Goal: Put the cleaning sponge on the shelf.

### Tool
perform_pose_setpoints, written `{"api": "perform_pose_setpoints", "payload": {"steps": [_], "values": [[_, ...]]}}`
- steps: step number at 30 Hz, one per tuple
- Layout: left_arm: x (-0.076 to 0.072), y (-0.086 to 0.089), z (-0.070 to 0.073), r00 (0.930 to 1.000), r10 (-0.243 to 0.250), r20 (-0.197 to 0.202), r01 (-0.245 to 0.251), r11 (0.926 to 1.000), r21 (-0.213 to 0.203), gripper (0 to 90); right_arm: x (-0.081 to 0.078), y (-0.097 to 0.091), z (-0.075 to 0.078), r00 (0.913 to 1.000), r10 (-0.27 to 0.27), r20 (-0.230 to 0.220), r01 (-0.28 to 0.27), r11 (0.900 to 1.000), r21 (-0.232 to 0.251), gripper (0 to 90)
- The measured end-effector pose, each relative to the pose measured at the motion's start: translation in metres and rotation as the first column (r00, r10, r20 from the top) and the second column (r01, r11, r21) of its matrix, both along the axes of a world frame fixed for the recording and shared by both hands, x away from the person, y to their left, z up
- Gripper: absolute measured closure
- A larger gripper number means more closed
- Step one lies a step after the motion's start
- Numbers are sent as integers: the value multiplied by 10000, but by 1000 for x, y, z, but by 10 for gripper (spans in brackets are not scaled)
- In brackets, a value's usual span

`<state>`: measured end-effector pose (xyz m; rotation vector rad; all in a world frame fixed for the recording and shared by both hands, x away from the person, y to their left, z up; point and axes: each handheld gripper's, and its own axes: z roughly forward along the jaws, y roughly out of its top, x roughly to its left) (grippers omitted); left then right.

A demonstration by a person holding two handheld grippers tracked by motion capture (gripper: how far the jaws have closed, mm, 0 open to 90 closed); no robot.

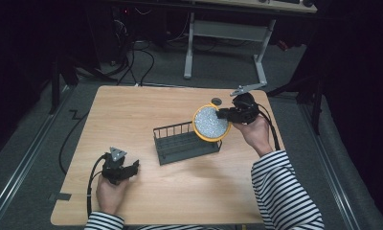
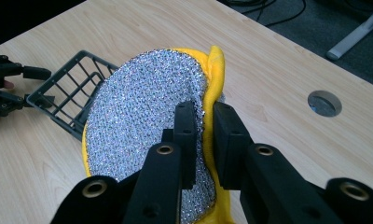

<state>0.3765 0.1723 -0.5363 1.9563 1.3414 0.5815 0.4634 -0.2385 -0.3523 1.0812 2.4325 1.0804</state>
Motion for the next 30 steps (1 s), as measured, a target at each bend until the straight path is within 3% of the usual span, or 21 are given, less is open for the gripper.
{"api": "perform_pose_setpoints", "payload": {"steps": [7,18,30], "values": [[0,0,0,10000,-26,-1,26,10000,34,324,9,15,-4,9997,204,143,-197,9988,-442,810],[0,0,0,10000,-27,-1,27,10000,39,324,27,26,-24,9997,201,122,-196,9988,-448,807],[0,-1,0,10000,-48,-4,48,10000,47,319,30,30,-33,9988,333,351,-306,9966,-770,799]]}}
